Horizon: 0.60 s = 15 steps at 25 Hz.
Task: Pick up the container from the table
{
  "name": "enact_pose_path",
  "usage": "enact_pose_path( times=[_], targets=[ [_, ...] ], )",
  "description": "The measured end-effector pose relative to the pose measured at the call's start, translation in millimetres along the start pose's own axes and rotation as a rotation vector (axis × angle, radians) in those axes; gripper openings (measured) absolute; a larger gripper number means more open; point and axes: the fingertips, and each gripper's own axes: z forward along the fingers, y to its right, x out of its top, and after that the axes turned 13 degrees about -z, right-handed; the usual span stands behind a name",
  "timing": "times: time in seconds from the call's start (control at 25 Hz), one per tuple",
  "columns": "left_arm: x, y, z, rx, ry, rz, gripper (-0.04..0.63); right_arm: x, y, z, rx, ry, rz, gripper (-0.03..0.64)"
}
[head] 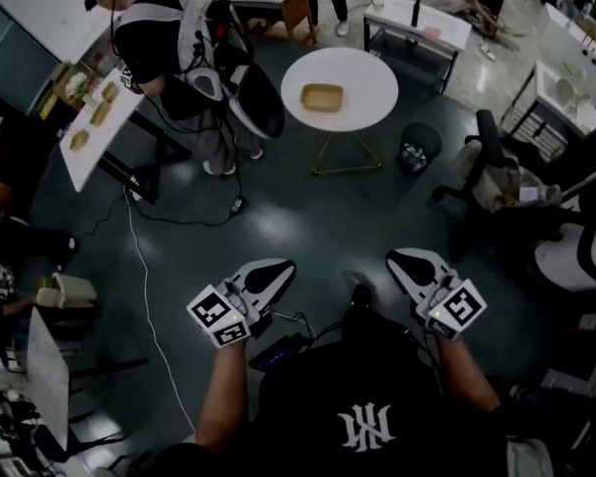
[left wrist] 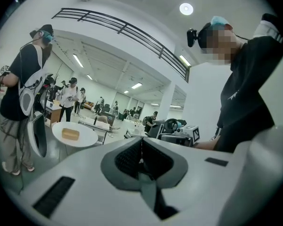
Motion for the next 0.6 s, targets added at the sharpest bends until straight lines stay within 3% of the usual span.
enact_pose_path(
  times=[0.24,0.48,0.6],
  targets=[
    [44.5,-37.7,38.8,0.075,0.041,0.005,0.005,-17.7,61.4,19.8,0.041,0.068,0.072,0.046],
    [54.4,-46.0,60.8,0.103,-0.027,0.008,0.005,-32.3,87.9,15.1,0.028,0.08,0.14,0.046],
    [58.5,-58.9,80.0,0.097,-0.057,0.006,0.005,-31.2,91.0,9.3,0.044,0.14,0.136,0.046]
  ],
)
